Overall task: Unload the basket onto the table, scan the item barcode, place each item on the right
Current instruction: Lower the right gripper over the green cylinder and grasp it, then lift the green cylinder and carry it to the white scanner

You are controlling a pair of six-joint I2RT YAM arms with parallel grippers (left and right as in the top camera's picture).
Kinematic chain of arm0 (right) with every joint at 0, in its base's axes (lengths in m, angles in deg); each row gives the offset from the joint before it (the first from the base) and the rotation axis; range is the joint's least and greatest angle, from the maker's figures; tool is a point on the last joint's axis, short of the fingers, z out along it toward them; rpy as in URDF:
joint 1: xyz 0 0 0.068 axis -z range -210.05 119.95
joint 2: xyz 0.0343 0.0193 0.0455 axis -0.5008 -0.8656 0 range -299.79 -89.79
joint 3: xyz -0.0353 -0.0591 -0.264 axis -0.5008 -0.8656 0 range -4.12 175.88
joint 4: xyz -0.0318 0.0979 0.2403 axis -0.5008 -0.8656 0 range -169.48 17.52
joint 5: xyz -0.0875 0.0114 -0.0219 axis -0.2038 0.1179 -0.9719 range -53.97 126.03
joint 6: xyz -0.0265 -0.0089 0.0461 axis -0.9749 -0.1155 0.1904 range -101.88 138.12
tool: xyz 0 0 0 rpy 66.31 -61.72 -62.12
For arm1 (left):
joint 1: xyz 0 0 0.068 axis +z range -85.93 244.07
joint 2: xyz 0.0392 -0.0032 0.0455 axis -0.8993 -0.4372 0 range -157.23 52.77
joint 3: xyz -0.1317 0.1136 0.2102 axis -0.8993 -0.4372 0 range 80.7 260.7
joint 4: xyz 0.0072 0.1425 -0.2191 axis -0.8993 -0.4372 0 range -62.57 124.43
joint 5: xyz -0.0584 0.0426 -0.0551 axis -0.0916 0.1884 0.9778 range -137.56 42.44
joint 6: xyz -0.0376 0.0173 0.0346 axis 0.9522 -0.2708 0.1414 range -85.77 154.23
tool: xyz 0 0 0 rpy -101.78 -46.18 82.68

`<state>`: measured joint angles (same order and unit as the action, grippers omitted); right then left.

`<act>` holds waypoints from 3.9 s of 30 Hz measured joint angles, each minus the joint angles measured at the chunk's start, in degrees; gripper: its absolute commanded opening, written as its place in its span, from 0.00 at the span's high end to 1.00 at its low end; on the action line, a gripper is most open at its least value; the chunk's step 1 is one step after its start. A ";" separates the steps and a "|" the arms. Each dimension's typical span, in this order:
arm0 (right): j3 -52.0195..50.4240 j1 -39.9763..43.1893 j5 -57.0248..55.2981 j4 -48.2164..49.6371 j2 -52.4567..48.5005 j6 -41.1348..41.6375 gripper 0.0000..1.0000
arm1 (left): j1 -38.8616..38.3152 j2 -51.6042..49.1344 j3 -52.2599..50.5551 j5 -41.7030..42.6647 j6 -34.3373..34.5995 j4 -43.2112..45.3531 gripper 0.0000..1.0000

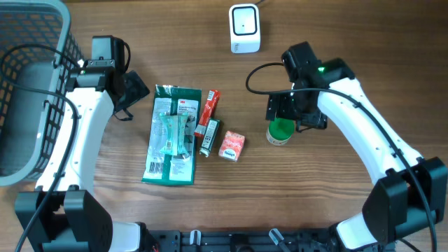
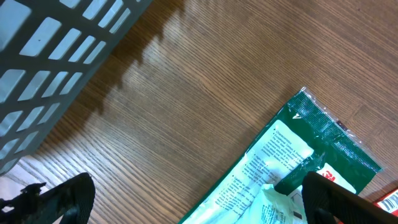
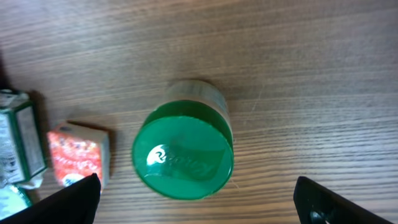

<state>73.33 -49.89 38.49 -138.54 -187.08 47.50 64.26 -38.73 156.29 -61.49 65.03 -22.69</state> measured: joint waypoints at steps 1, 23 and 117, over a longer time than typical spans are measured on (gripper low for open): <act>-0.79 0.00 0.02 0.59 0.00 0.42 0.00 | -0.02 0.00 0.00 0.00 -0.02 -0.02 0.00; -10.10 -5.22 -5.92 10.88 -0.11 4.48 0.21 | 0.00 0.00 0.00 0.00 -0.02 -0.11 0.00; -7.41 -5.25 -2.43 20.52 -0.50 -15.54 0.15 | 0.00 0.00 0.00 0.00 0.00 -0.13 0.00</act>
<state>65.92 -55.13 36.06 -118.02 -187.59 31.96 64.26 -38.73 156.29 -61.49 65.03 -22.82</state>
